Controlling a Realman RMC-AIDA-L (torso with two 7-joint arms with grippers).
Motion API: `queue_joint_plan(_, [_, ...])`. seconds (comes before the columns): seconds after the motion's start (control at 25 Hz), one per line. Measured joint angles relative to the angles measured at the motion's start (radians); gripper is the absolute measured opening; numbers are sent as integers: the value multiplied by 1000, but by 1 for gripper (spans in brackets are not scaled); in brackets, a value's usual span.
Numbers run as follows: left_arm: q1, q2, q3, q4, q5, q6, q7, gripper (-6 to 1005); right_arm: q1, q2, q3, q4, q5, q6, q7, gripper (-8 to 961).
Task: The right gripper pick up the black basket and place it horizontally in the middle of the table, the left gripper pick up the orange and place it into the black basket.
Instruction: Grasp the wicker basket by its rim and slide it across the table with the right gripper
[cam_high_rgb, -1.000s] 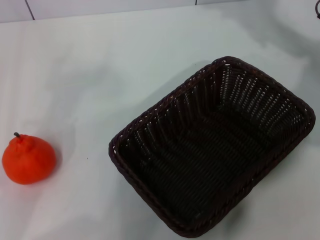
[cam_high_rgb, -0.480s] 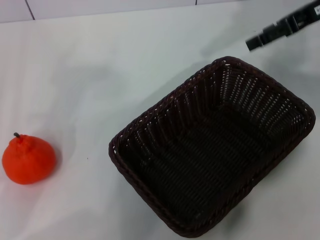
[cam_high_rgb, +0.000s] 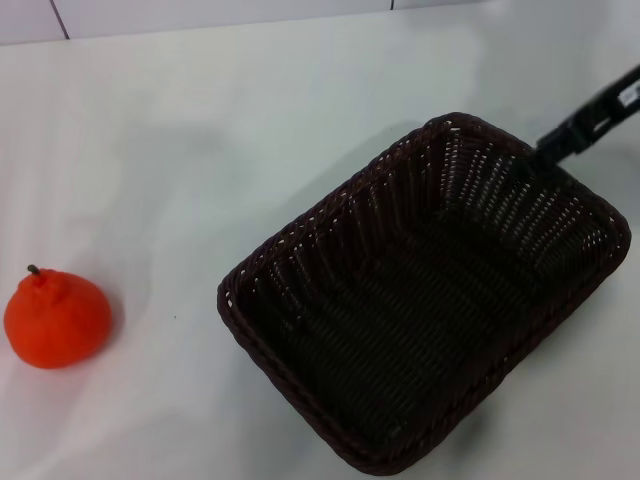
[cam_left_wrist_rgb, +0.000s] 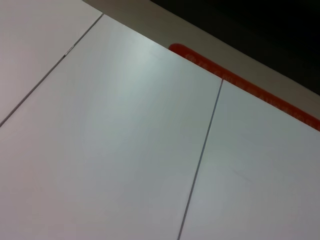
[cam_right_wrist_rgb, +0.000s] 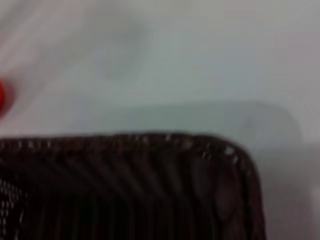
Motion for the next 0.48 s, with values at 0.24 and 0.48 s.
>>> queue_joint_plan(0.24, [-2,1,1,0,0,0,-2,825,3,57,-21,14,-82,-72,-32,806])
queue_joint_plan(0.48, [-3,1,1,0,3,3,2,825,11,59,-25,40,-88,-70,-50,699])
